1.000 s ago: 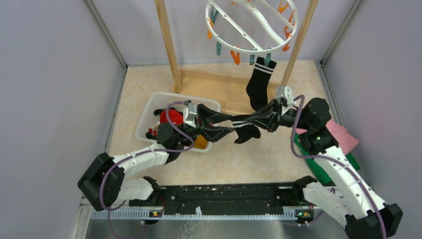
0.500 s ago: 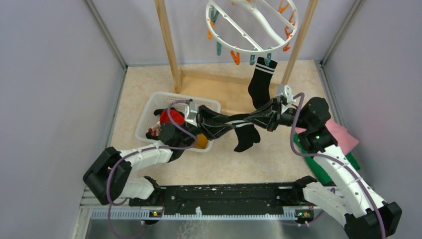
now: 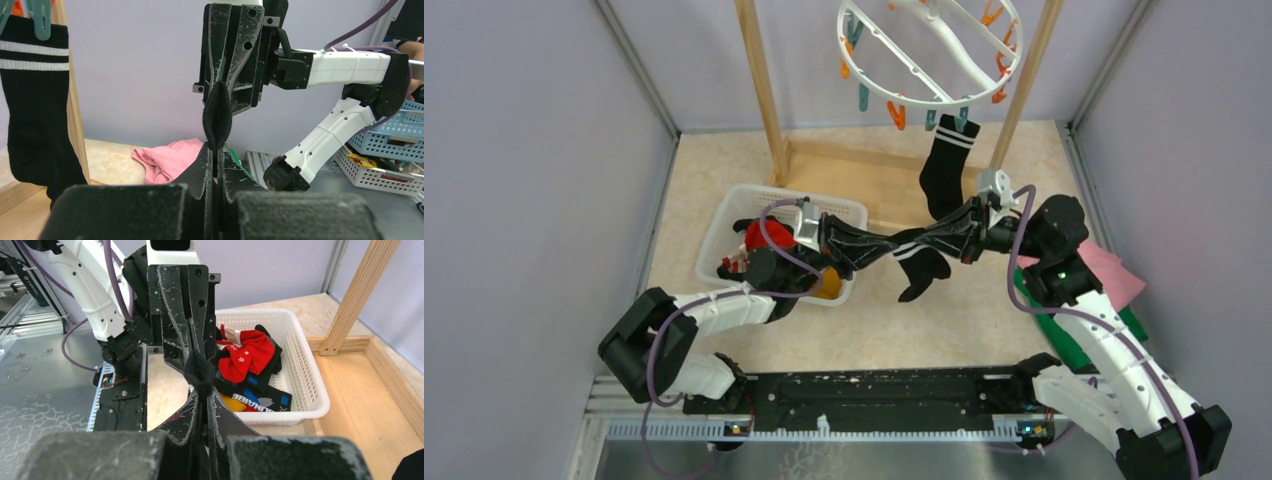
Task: Clip the socks to the hanger
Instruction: Pick up the sock from the bin.
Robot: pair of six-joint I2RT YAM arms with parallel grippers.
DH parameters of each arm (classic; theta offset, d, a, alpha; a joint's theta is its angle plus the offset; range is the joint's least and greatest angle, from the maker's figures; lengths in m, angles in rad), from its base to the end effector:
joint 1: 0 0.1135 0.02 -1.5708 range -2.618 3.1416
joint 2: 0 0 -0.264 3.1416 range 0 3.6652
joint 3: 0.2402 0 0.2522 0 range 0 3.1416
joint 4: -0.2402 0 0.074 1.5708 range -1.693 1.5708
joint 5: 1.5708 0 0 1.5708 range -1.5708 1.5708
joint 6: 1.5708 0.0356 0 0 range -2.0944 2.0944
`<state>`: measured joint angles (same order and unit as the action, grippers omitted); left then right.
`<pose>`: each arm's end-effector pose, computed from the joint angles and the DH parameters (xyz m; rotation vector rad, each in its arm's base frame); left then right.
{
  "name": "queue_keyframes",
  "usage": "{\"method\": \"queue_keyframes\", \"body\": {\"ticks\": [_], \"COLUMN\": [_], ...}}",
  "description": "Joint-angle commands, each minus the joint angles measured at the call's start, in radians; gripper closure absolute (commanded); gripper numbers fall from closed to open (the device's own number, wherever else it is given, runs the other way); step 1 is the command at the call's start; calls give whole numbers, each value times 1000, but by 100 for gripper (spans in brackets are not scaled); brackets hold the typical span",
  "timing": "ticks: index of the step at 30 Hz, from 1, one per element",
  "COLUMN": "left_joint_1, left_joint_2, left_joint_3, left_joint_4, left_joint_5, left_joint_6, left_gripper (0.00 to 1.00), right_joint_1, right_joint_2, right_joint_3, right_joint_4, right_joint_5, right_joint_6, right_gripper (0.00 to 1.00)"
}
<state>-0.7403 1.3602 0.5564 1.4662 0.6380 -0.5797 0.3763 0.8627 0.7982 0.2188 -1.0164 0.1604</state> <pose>0.1768 -0.1903 0.3000 0.7318 0.9141 -1.4710 0.1640 0.0973 0.3724 -1.0121 1.2400 1.1361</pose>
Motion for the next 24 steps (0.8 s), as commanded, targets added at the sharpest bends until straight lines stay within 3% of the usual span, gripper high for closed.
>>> {"method": "queue_keyframes", "body": {"ticks": [1,4,7,12,19,24], "left_joint_1": [-4,3,10,12,22,28], "left_joint_2": [9,-9,-54,-154,-207,-195], "left_joint_3": [26,12,10,49,68,83], "left_joint_4": [128,104,-8,-332,-481,-504], "left_joint_5": [15,9,13,13,18,28], "left_joint_6": [-2,33,119,318,458,481], "left_gripper": [100,100,100,100,100,100], "right_joint_1": [-7,-7,-9,-29,-43,-43], "right_joint_2": [2,0,-10,-40,-72,-18], "right_joint_3": [15,17,26,42,17,33], "right_joint_4": [41,31,-9,-72,31,92], "right_joint_5": [8,13,27,67,259,341], "right_joint_6": [10,3,-27,-101,-156,-218], "right_gripper": [100,100,84,57,28,22]}}
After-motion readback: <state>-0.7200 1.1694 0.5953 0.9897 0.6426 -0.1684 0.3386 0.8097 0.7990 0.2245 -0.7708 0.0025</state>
